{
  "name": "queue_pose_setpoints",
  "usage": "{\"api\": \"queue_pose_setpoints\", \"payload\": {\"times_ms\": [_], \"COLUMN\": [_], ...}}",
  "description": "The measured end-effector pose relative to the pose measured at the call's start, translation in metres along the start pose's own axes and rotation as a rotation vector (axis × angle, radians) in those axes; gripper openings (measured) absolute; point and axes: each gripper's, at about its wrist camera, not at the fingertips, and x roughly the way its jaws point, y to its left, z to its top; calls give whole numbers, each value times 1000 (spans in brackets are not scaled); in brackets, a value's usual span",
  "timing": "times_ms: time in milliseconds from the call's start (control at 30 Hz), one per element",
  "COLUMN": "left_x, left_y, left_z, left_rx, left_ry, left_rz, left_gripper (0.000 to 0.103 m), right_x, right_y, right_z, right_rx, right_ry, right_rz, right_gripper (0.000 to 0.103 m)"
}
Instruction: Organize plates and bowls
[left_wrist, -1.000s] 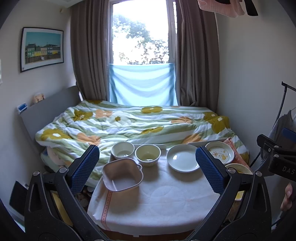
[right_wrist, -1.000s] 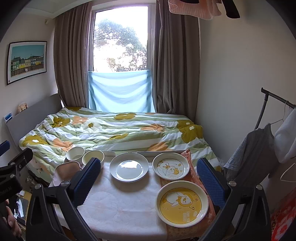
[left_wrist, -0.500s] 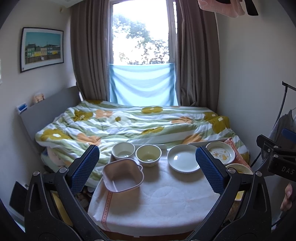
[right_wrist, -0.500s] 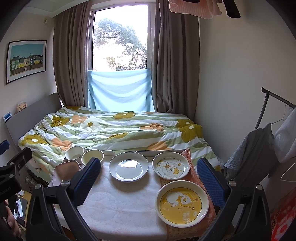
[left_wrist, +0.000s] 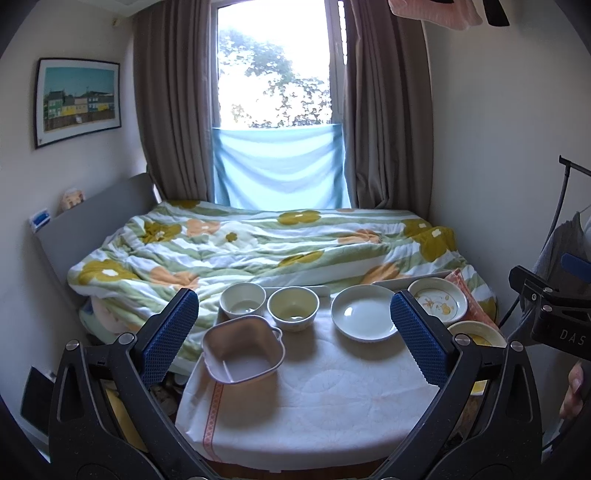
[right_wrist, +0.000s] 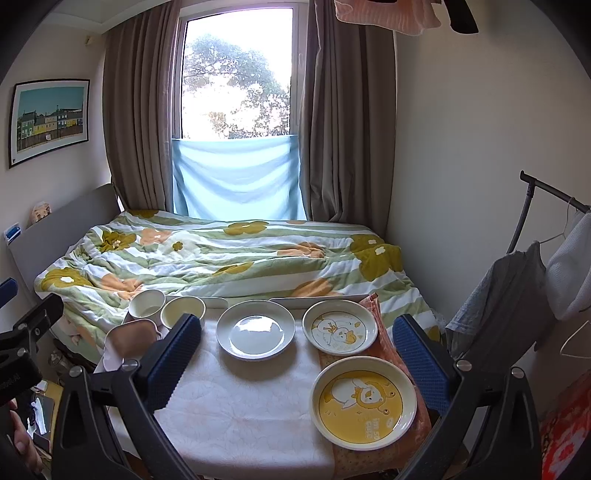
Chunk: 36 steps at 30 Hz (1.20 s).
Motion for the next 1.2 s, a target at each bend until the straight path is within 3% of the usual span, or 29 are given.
{"api": "queue_pose_setpoints", "payload": {"times_ms": [300, 500, 633, 733, 833, 967, 1067, 1167, 1200], "left_x": [4, 29, 58, 89, 124, 161, 194, 222, 229], "left_y": [7, 8, -2, -26, -60, -113, -154, -191, -202], "left_z": [0, 1, -1, -10, -24, -45, -70, -101, -111], "left_rx": [11, 56, 105, 187, 248, 287, 261, 277, 291], "left_ry": [-15, 44, 123, 200, 296, 404, 519, 609, 632], "left_rz": [-23, -67, -149, -207, -316, -425, -535, -554, -553], "left_gripper": [103, 103, 103, 103, 103, 103, 103, 102, 102], "right_x": [-1, 5, 18, 30, 43, 65, 84, 108, 120], "right_y": [4, -2, -19, -42, -68, -112, -143, -171, -181], "right_z": [-2, -5, -19, -39, -62, -96, -121, -146, -156], "right_rx": [6, 60, 121, 197, 262, 361, 435, 472, 486], "right_ry": [0, 36, 118, 200, 278, 380, 426, 467, 494], "right_rz": [-15, -11, -68, -113, -164, -154, -110, -74, -53], "right_gripper": [103, 103, 103, 103, 103, 103, 103, 91, 81]}}
